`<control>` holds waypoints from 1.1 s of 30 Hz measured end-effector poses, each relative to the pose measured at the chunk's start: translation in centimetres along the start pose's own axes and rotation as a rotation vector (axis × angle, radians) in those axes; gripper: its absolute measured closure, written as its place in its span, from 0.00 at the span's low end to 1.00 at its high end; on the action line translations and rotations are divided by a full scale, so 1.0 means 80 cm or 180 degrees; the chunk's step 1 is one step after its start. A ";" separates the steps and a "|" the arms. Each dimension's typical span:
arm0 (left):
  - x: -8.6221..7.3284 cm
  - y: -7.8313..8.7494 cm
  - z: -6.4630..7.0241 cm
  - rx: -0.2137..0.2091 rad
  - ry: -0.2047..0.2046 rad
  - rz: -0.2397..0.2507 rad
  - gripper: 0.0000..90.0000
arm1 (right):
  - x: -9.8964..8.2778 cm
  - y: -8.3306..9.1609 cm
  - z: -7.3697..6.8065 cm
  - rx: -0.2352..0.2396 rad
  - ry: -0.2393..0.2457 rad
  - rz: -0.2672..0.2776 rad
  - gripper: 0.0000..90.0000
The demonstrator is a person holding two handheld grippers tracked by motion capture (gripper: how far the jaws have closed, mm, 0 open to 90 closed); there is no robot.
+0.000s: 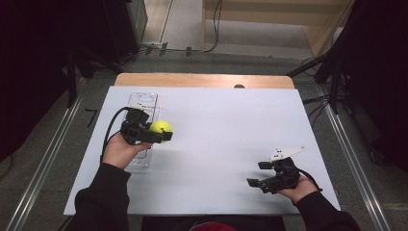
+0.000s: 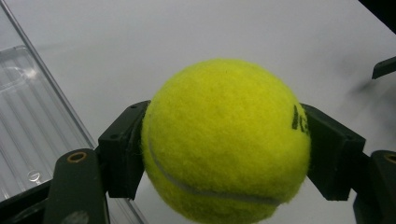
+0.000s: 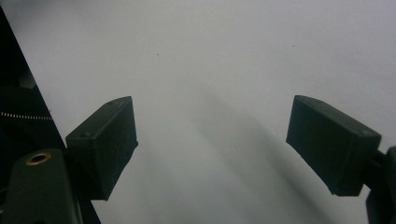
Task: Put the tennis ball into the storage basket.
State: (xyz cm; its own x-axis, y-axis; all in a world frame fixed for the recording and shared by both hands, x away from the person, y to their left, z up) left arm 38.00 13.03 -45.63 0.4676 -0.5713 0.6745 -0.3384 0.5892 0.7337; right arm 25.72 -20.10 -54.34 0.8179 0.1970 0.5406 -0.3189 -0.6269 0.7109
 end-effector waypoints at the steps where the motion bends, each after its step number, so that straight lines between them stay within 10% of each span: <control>1: -0.001 0.001 -0.001 0.0007 0.0006 -0.0004 0.29 | 0.000 0.000 0.000 0.0000 -0.0001 -0.0001 0.16; 33: -0.012 0.023 -0.039 0.0447 0.0318 0.0023 0.29 | 0.000 0.000 0.000 -0.0009 -0.0011 -0.0001 0.16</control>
State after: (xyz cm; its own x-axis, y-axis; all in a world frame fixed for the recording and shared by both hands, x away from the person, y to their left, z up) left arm 39.48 16.44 -45.17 0.5412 -0.5035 0.6735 -0.4496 0.5036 0.7377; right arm 25.72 -20.08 -54.35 0.8195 0.1948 0.5389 -0.3199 -0.6248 0.7123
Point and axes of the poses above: each handheld gripper's, and its own axes: y roughly backward along the jaws, x roughly out of its top, z roughly to its right, the point moved 8 cm from there along -y, roughly forward along the jaws, and after that the axes turned 15 degrees about -y, right-handed, at the moved point
